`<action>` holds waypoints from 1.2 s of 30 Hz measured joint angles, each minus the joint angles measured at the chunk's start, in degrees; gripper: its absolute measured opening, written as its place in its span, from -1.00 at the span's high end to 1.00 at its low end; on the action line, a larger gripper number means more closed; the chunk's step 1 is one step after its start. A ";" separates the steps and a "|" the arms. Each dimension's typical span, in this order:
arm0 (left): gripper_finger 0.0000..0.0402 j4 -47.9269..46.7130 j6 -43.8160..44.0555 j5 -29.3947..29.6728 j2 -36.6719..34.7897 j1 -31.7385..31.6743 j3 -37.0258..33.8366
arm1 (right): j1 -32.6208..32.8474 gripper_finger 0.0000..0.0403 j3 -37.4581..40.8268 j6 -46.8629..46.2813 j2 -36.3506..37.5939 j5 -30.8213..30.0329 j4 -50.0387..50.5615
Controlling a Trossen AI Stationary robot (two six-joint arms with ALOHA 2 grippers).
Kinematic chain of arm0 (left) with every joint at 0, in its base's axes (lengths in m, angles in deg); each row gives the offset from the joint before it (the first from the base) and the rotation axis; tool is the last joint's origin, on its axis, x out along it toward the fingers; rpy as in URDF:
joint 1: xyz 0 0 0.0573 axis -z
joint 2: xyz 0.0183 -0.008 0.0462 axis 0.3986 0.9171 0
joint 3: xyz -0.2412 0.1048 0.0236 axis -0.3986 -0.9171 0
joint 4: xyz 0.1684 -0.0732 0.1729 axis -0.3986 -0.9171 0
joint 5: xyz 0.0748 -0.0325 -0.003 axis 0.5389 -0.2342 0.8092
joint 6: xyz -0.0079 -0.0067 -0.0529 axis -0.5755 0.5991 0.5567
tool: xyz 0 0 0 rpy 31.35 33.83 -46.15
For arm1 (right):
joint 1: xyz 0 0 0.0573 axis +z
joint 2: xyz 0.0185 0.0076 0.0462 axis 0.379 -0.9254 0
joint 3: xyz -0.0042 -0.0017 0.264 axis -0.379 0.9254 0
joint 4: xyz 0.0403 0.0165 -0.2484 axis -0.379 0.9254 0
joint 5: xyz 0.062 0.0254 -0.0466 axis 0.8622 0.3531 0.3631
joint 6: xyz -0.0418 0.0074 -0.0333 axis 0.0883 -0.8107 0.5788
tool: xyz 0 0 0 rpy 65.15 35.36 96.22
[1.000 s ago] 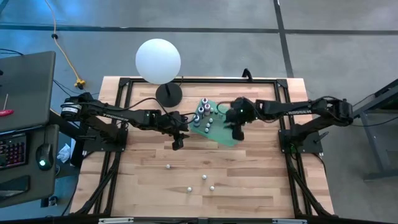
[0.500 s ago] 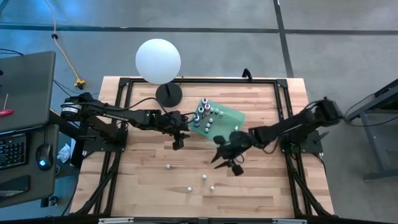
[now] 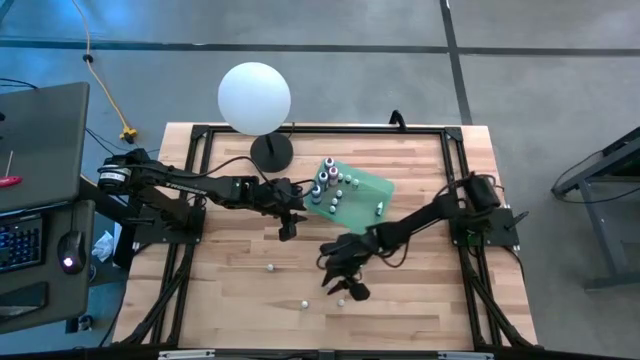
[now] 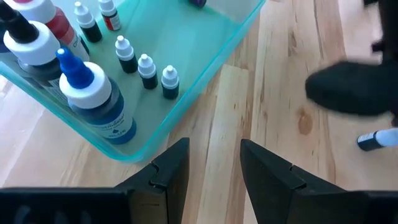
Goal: Pick & Place food coloring
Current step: Put the small purple food coloring bottle into the green container
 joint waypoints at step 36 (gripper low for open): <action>0.30 0.41 0.37 -2.69 0.00 0.00 0.00 | -6.00 0.70 -3.92 6.08 19.79 -23.32 32.15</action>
